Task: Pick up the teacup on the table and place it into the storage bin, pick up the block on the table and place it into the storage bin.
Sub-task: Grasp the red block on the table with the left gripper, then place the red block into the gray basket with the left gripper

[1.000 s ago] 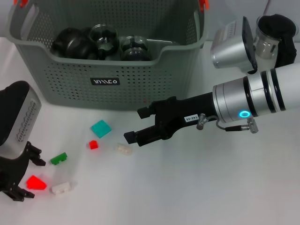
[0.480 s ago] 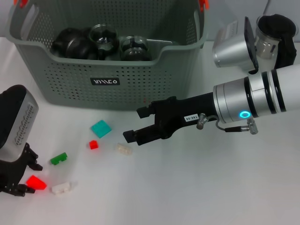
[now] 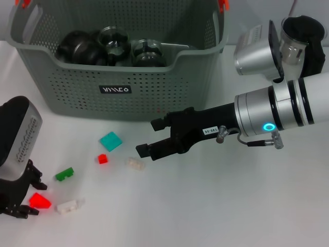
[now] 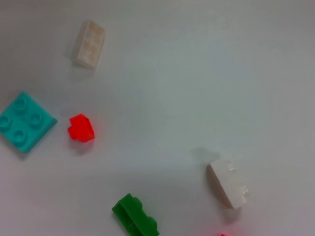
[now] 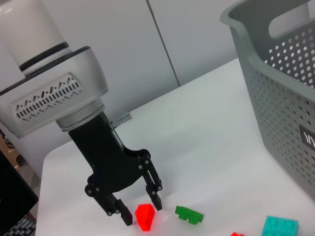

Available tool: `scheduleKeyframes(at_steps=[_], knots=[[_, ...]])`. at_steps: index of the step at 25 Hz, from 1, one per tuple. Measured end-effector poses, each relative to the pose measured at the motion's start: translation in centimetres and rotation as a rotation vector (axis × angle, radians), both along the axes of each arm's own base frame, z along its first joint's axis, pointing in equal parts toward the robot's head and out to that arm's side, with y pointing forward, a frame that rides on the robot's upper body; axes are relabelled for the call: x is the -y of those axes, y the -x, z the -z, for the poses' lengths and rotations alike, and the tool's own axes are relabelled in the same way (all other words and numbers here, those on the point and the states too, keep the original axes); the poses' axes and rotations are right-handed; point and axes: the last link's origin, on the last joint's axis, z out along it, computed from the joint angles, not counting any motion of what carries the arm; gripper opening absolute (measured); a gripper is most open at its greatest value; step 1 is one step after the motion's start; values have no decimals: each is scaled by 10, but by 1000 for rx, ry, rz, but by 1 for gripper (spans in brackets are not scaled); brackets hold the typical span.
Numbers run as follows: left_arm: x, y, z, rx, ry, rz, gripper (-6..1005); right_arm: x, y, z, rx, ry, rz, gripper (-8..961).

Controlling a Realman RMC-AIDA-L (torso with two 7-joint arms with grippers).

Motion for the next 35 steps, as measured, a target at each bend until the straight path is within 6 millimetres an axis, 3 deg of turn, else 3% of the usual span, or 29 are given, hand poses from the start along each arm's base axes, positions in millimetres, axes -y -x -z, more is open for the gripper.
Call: scheduleKeyframes(at_steps=[17,28,35], knots=[[1,2,7,15,-12,-53,475,-1,-1,-1,2,-5,-1,947],[-2,-2,2,22,-17,-81,274,-1,-2,-1,2,-5,2,946],[-11,-12,-18,120,-105,-158,226,1,-6,-3,2,0,10,946]])
